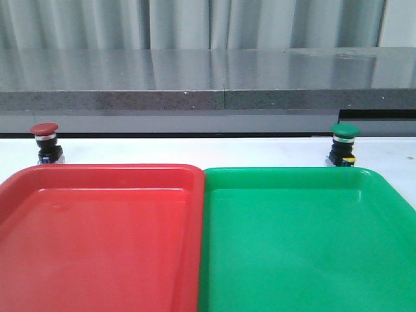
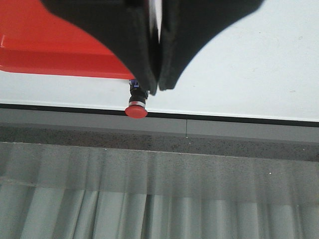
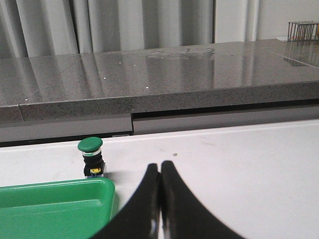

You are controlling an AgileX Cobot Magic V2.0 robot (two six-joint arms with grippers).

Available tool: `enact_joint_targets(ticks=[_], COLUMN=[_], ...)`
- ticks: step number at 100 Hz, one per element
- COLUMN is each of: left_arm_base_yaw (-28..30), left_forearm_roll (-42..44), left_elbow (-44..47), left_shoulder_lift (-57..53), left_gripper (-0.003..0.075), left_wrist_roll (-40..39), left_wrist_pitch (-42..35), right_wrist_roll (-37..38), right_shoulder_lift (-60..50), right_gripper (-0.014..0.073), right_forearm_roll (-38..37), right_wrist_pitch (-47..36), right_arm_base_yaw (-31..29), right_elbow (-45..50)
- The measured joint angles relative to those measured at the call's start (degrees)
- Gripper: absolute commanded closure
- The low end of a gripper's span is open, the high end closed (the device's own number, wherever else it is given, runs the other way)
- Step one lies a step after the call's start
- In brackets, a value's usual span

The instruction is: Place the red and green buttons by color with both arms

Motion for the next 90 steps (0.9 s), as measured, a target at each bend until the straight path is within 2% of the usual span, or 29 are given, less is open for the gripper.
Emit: enact_joint_targets(ticks=[67, 90], left_arm_base_yaw=[0.0, 0.0], left_forearm_roll=[1.07, 1.07], left_elbow=[-0.52, -7.61], left_shoulder_lift=[0.0, 1.51], left_gripper=[0.0741, 0.0741], left_wrist_roll=[0.0, 0.0], left_wrist_pitch=[-1.51, 2.68], right_wrist_roll=[0.0, 0.0], right_shoulder_lift=[0.0, 0.0], right_gripper=[0.0658, 0.0658], right_forearm_roll=[0.0, 0.0], right_wrist_pitch=[0.0, 0.0], right_arm_base_yaw=[0.0, 0.0], right_elbow=[0.0, 0.0])
